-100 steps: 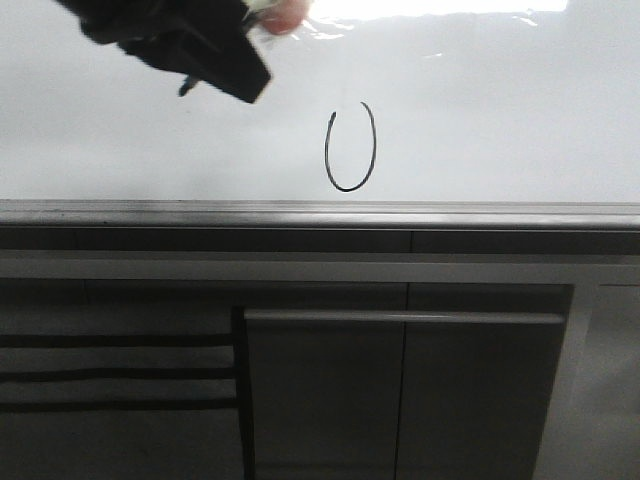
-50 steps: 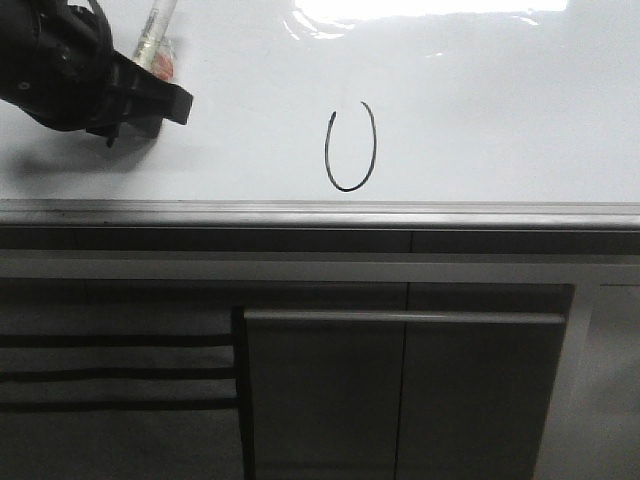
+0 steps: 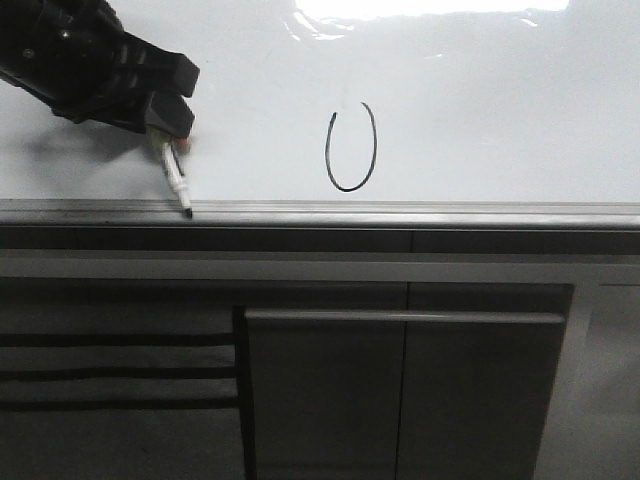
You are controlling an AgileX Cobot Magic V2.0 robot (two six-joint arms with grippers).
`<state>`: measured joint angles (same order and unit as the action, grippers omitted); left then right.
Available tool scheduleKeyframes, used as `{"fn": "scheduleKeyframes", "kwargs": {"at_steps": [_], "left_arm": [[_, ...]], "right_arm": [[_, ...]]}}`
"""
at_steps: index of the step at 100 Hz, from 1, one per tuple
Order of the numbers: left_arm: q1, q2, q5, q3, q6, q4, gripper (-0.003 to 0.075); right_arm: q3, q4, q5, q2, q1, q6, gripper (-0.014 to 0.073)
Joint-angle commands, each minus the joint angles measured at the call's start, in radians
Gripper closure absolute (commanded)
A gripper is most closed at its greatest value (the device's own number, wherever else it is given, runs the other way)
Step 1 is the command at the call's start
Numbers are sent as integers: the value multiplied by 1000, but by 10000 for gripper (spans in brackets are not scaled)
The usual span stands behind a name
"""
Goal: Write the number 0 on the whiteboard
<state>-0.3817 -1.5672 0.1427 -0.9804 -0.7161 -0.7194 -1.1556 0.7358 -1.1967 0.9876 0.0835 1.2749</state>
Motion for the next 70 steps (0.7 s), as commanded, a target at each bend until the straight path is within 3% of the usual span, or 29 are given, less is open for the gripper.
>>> {"fn": "scheduleKeyframes", "kwargs": {"at_steps": [1, 26, 47, 56, 70], "left_arm": [[43, 35, -6, -27, 8, -15, 373], [87, 226, 154, -27, 8, 50, 373], [107, 460, 328, -27, 29, 135, 373], [107, 565, 413, -25, 152, 283, 373], [107, 718, 501, 8, 444, 583, 373]], "right_arm": [[-31, 50, 56, -16, -7, -20, 334], [-31, -100, 160, -89, -14, -207, 334], [-31, -363, 207, -164, -14, -528, 335], [-14, -513, 207, -216, -14, -761, 335], [101, -671, 249, -327, -14, -975, 344]]}}
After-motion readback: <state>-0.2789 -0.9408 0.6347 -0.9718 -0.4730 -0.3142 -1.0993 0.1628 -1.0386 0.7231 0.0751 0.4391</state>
